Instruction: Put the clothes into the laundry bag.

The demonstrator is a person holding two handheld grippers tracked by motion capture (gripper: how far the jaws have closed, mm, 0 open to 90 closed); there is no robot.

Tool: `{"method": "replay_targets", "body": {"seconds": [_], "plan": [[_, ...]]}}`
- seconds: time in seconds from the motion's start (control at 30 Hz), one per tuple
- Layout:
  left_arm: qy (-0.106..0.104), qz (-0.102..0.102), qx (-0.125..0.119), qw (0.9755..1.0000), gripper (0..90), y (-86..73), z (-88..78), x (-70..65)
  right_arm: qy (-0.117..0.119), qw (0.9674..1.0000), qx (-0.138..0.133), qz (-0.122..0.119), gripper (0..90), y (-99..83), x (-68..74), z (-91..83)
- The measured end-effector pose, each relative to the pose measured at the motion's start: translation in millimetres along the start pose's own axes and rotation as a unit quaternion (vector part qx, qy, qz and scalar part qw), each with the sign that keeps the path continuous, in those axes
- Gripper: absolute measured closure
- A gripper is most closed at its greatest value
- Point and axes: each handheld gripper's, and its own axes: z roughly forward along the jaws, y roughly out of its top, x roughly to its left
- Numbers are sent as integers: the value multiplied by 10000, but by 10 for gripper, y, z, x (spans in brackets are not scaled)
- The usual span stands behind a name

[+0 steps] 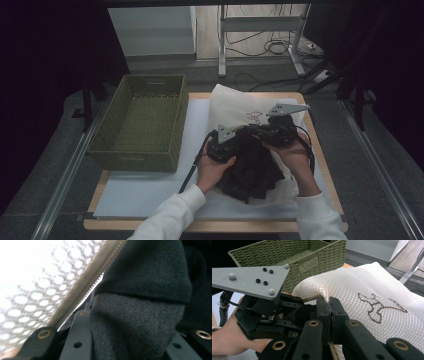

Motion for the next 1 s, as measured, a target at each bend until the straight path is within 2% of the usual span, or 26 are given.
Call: {"method": "replay_targets", "body": {"seconds": [0.17,0.27,0.33,0.4,0.5,0.6,0.67,0.73,0.77,0.83,0.93,1.0], "plan": [[-1,-13,25,10000,708,26,48,-10,-9,10000,0,-8,881,-2,7,4],[-196,-11,39,9998,642,2,12,-22,-36,10000,19,2,880,-13,-12,10],[-334,-68,26,9994,550,-21,-44,-25,-26,10000,22,54,880,-24,-32,19],[-548,-168,-16,9984,446,-31,-124,-19,-39,10000,29,68,880,-28,-43,19],[-846,-212,-121,9961,343,-23,-280,-10,-50,10000,25,69,880,-28,-55,11],[-1101,-228,-214,9934,284,-10,-437,-2,-52,9999,20,95,880,-31,-72,11],[-1156,-177,-238,9929,280,-21,-536,5,-59,9999,28,108,880,-36,-75,16],[-1230,-148,-282,9919,304,-48,-627,14,-65,9999,32,107,880,-38,-77,16],[-1215,-66,-306,9921,334,-68,-674,13,-66,9999,34,106,880,-39,-78,16],[-1085,202,-378,9932,478,-120,-772,-5,-65,9999,40,108,880,-42,-80,18],[-1098,382,-402,9924,685,-200,-876,-23,-58,9999,44,120,880,-44,-85,19],[-1157,498,-313,9915,770,-242,-914,-44,-58,9999,48,125,880,-43,-87,21]]}}
